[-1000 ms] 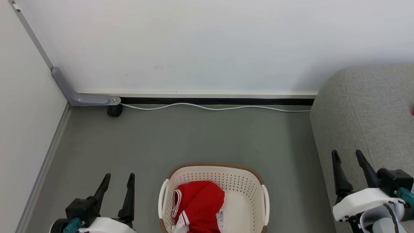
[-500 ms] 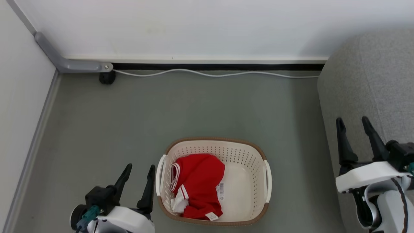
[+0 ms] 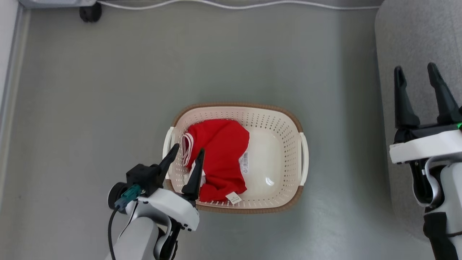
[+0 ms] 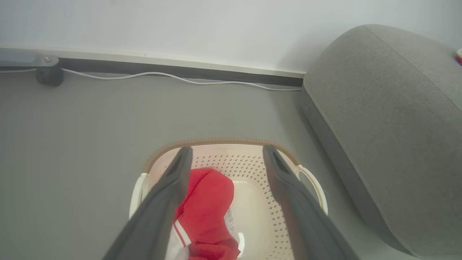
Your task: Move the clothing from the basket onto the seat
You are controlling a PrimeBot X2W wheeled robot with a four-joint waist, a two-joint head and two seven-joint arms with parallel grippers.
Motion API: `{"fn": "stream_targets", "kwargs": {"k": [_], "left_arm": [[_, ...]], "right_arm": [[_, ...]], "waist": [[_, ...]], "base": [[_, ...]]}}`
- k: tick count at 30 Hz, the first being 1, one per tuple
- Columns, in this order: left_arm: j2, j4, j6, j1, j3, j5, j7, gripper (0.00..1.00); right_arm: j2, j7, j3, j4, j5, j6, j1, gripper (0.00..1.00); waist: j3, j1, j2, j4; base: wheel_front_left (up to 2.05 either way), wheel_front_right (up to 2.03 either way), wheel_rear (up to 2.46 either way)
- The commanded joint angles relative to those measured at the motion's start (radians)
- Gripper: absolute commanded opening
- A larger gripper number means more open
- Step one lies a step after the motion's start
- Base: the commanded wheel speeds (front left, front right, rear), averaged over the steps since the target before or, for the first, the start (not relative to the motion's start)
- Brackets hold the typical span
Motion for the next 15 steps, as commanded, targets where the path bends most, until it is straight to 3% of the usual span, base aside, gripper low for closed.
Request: {"fn": "stream_targets", "kwargs": {"k": [1, 15], "left_arm": [[0.008, 0.007, 0.011, -0.056, -0.006, -0.022, -0.006, 1.0], [0.008, 0.222, 0.033, -0.323, -0.22, -0.126, -0.006, 1.0]], "right_arm": [[-0.017, -0.006, 0.024, -0.045, -0.009, 0.003, -0.029, 1.0], [-0.014, -0.006, 0.065, -0.124, -0.019, 0.003, -0.172, 1.0]], "waist": [[0.098, 0.0, 0.0, -0.014], [0.327, 0.0, 0.0, -0.058]], "base": [[0.0, 0.0, 0.0], [0.0, 0.0, 0.0]]}}
